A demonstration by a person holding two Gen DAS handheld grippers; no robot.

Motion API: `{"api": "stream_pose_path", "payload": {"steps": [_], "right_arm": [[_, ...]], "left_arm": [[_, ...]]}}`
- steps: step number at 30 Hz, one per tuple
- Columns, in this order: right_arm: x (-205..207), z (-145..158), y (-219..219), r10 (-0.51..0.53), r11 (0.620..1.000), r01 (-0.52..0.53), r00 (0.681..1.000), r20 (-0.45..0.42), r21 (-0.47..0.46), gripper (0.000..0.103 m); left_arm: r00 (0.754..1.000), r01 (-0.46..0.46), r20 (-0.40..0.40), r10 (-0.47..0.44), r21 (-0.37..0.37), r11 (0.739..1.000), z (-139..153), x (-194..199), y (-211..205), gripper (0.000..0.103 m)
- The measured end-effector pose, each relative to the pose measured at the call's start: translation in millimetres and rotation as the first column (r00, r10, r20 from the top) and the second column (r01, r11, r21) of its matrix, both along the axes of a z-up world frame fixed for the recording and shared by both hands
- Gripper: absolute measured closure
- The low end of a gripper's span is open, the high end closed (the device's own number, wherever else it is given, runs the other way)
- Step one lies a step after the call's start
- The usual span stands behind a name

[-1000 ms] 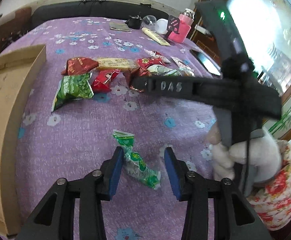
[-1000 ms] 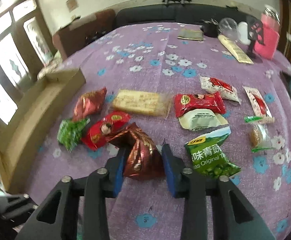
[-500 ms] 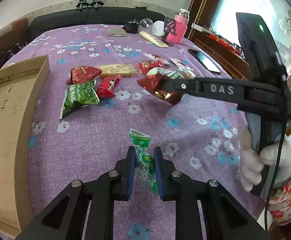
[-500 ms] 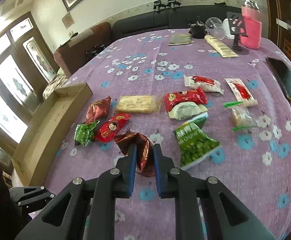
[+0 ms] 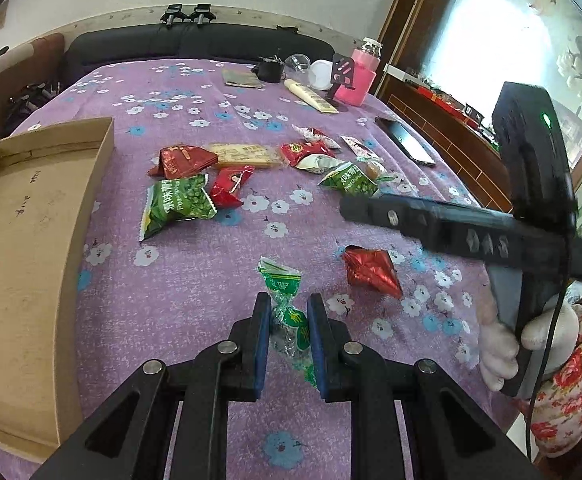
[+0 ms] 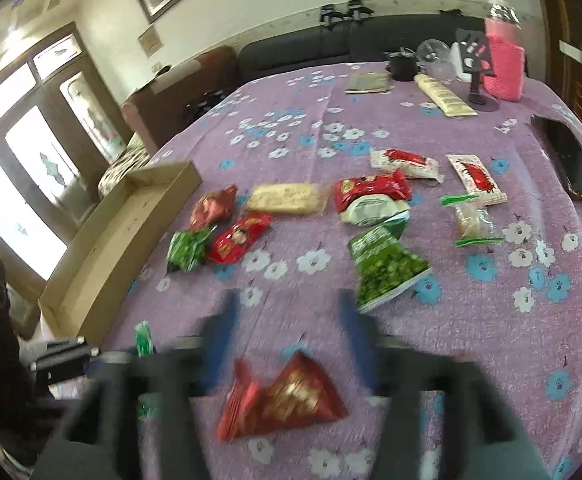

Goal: Organize snacks
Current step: 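Carry both held snacks into the cardboard box and open both tools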

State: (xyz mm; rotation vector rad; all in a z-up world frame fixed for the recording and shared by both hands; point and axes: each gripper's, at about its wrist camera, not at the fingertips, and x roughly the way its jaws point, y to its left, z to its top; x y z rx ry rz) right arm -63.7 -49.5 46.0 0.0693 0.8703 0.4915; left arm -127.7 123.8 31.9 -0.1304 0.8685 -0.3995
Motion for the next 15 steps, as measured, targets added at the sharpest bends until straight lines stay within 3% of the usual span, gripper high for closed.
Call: {"api": "stream_pose_path", "payload": {"steps": [10,13,15], "right_arm": [[-22,-24,19,-0.021,0.99,0.017,0.999,-0.028,-0.14,0.035],[-17,-25,12,-0.063,0.994,0.058,0.997,-0.054,-0.092,0.06],[-17,-25,10,-0.072,0.995,0.067,0.996,-0.058,-0.08,0.065]], "left_arm": [[1.0,-0.024,0.003,0.024,-0.047,0.999,1,-2,12,0.085],[0.999,-0.031,0.01,0.032,-0.056,0.998,3,-5,17,0.085],[0.999,-0.037,0.016,0.038,-0.061,0.997,5,-6,21,0.085]]}}
